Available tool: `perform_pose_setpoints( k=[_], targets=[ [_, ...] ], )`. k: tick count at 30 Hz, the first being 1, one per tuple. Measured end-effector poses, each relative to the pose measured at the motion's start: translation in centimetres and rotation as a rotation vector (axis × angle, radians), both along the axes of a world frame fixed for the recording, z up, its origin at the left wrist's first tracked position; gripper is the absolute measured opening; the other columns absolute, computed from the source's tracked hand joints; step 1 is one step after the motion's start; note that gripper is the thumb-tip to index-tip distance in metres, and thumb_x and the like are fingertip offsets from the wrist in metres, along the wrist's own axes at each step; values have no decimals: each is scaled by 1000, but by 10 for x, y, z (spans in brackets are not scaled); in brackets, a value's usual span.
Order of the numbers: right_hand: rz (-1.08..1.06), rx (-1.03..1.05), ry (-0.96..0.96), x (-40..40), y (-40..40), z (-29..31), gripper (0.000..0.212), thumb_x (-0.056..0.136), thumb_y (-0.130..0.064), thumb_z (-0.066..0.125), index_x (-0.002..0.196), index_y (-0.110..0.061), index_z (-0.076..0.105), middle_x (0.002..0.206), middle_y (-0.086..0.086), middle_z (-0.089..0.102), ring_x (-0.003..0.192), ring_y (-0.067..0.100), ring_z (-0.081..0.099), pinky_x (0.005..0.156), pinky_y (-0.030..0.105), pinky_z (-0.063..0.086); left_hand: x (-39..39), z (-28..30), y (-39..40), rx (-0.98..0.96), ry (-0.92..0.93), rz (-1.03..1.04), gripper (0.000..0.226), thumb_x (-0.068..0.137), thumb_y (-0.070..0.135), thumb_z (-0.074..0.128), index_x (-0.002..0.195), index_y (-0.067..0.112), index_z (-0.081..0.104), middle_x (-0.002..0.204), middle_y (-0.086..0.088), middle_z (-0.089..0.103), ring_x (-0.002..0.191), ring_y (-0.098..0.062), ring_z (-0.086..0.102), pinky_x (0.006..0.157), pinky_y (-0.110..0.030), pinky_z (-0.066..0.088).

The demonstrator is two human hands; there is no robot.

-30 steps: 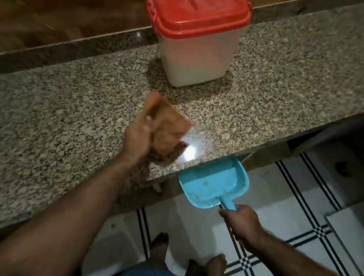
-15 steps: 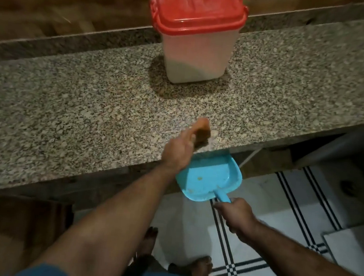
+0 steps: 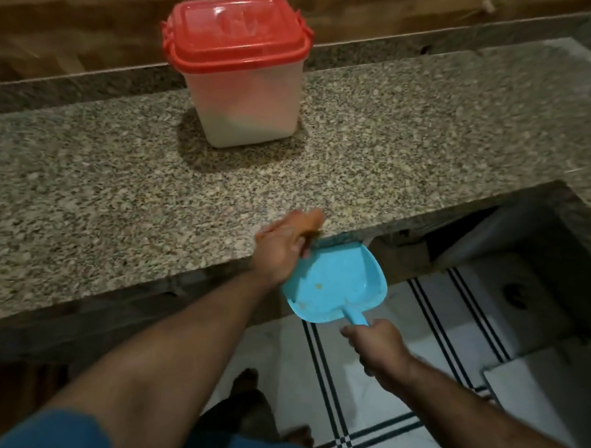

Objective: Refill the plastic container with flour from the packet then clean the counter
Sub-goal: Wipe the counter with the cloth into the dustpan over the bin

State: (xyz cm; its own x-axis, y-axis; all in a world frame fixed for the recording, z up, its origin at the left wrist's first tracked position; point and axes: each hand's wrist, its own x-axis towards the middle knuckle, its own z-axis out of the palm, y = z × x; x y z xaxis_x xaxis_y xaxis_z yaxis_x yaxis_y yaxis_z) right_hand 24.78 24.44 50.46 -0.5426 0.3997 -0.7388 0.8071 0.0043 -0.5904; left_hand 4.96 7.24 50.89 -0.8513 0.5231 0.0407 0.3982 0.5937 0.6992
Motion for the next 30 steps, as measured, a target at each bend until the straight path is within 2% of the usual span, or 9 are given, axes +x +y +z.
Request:
perform_pose_setpoints(
  k=[4,9,12,15,18,21,23,26,30],
  targets=[
    [-41,46,-7,-1,35,6,22,91,-21,75,99,-3,67,74,8,59,45,14,44,41,24,33,-27,50,71,121,-159,-53,46,103,42,47,133,15,70,117,-10,75,107,-29,69,91,-37,53],
    [-137,67,-54,1,82,1,27,87,-23,76,101,-2,68,73,9,59,41,14,41,42,24,32,-73,54,82,-8,9,294,34,107,26,54,139,21,66,128,-13,72,114,-36,66,89,-34,47],
    [-163,55,-88,-5,100,-3,26,86,-24,75,100,-4,68,73,8,59,42,15,42,42,24,32,-55,30,124,70,-74,69,28,108,33,55,123,17,72,119,-18,70,108,-35,66,105,-53,53],
    [-200,38,-92,-15,117,-4,22,85,-24,75,95,-6,65,67,6,57,40,14,41,42,23,32,-31,13,177,-23,-40,-230,40,109,32,48,143,27,67,139,-11,68,122,-27,61,106,-34,44],
    [-219,61,-105,-22,136,-2,19,87,-22,75,90,-8,63,64,4,56,39,13,42,41,21,32,-56,37,235,83,-135,-98,52,104,49,39,137,22,68,123,-13,76,111,-33,70,88,-35,50],
    [-231,70,-115,-29,157,-1,18,87,-22,75,88,-8,64,63,3,55,39,13,42,42,22,32,-99,59,296,137,-75,-18,36,109,39,45,132,22,68,110,-8,76,98,-30,71,84,-37,56],
    [-232,72,-108,-34,168,0,19,86,-21,75,85,-7,64,62,3,55,39,14,42,41,21,31,-117,55,332,109,-49,-140,36,108,40,45,137,30,64,119,-2,74,104,-26,72,93,-45,61],
    [-203,101,-113,-42,180,-2,23,84,-25,76,88,-6,66,64,4,59,41,15,47,41,22,34,-116,13,377,-206,102,-506,39,108,46,43,144,40,56,149,-3,61,138,-29,55,119,-59,42],
    [-161,126,-119,-45,192,-1,23,84,-26,76,89,-6,67,66,4,62,43,15,50,41,22,35,-112,-21,372,-330,176,-884,44,112,57,21,148,62,47,154,13,50,148,-21,42,128,-55,26]
  ],
)
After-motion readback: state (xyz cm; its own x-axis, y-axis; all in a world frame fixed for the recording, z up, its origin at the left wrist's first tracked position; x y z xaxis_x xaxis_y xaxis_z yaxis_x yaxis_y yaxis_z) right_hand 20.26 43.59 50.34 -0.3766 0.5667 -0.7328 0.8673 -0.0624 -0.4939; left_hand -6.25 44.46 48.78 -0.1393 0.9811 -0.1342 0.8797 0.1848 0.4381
